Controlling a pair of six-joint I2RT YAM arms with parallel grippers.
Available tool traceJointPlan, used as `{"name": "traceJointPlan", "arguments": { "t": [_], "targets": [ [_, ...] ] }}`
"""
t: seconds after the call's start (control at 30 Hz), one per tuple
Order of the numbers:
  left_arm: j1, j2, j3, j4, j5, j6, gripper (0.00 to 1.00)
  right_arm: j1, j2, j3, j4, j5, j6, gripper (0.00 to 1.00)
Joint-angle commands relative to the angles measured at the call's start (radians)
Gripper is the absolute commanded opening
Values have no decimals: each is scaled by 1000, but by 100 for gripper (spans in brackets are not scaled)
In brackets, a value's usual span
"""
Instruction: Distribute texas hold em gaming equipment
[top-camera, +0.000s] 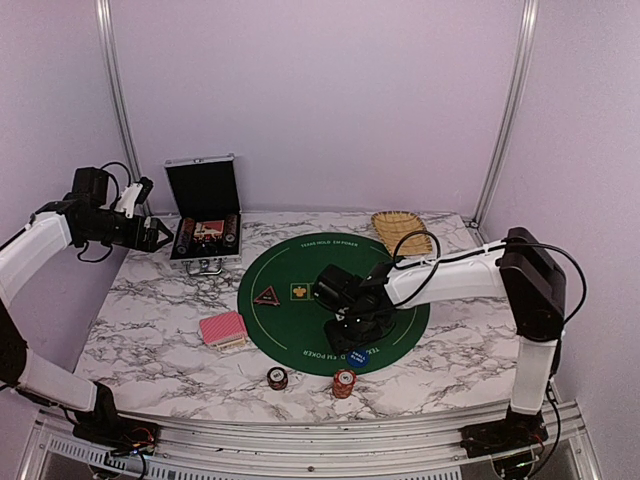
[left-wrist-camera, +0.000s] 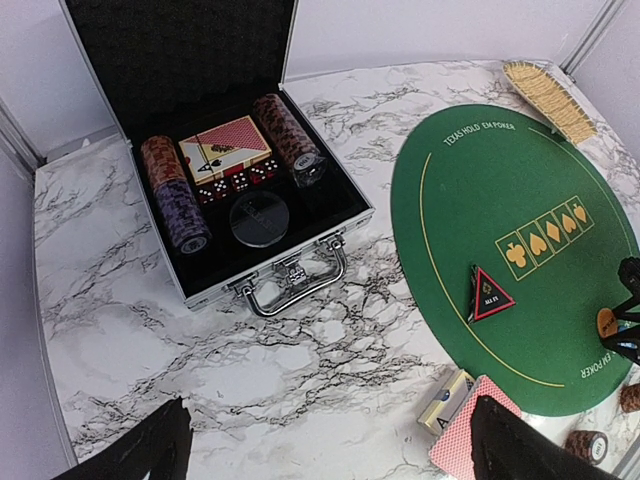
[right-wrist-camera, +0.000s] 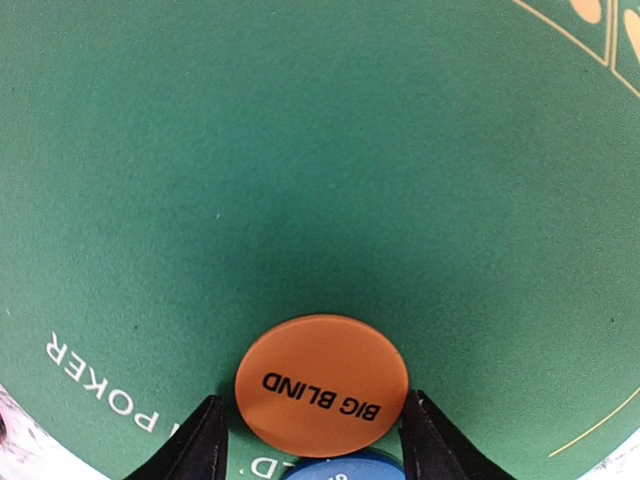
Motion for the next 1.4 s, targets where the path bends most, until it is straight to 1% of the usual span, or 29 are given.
{"name": "traceJointPlan", "arguments": {
  "t": [0.0,0.2,0.4,0.47,0.53,0.73,0.83,1.17,1.23,1.3,1.37],
  "targets": [
    [4,2,27,-24,5,11,99,-21,20,2,33,9,16,54],
    [3,-1,26,-23,-15,16,99,-52,30,16,41,37,10,53],
    [4,-17,17,-24,-22,22,99,-76,61,51,36,97,-13,53],
    [4,-19,17,-24,-24,24,99,-88,73,67,37,114,-23,51],
    [4,-22,17,-24,-25,22,99,-102,83,81,44,124,-35,48],
    [4,-22,18,-24,-29,20,99,-166,136,156,64,142,-81,46],
    [3,-25,18,-25,-37,23,99,-202,181,216,69,142,-115,46],
    [3,-20,28,-38,-33,28,99,-298,374,503,77,108,-208,44],
    [4,-18,32,-42,-37,28,99,-306,411,567,53,108,-212,44],
    [3,-19,36,-46,-40,29,99,-306,416,612,21,105,-216,45],
    [3,-20,36,-47,-39,33,99,-302,374,591,45,98,-221,48]
  ]
}}
